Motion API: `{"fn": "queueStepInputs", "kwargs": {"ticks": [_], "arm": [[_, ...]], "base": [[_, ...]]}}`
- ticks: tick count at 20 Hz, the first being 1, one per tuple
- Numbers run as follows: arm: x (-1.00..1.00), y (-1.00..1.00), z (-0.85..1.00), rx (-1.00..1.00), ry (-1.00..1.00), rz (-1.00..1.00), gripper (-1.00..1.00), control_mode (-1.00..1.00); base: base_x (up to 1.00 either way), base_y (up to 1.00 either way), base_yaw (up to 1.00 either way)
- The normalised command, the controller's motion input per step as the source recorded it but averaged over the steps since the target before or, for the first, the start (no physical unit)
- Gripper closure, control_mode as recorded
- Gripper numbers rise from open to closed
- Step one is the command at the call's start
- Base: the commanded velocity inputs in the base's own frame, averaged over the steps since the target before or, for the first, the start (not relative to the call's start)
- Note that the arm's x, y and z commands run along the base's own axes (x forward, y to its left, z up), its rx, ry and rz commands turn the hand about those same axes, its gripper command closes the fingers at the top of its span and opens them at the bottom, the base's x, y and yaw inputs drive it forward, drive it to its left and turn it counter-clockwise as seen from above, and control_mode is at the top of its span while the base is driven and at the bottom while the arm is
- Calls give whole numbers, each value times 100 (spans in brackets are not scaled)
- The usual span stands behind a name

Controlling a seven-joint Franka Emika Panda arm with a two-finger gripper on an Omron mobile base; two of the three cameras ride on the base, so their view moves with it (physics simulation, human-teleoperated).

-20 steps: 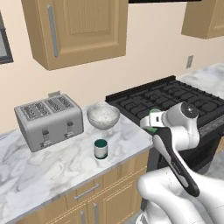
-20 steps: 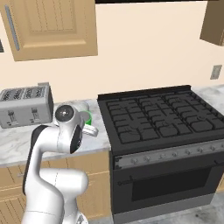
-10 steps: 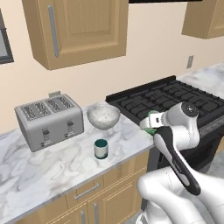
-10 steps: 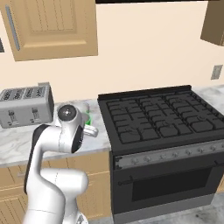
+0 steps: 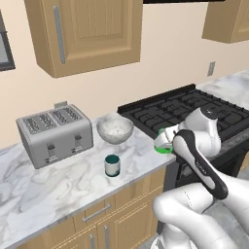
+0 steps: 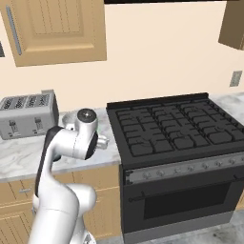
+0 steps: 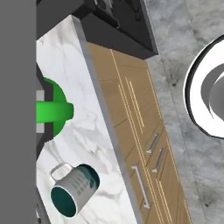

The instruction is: Clear the mugs and bowl far away from the sink.

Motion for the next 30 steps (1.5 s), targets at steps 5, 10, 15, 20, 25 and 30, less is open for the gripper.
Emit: {"fn": "queueStepInputs", "kwargs": {"ticks": [5, 10, 15, 20, 25, 30], "arm": [[20, 7, -21, -6, 12, 1, 100, -100], [21, 0, -24, -13, 1, -3, 100, -100], [16, 2, -28, -11, 0, -2, 100, -100], [12, 7, -26, -2, 0, 0, 100, -100], [24, 2, -18, 0, 0, 0, 100, -100], [36, 1, -19, 0, 0, 0, 100, -100]], "base": [[0, 0, 0], [0, 0, 0], [0, 0, 0], [0, 0, 0], [0, 0, 0], [0, 0, 0]]}}
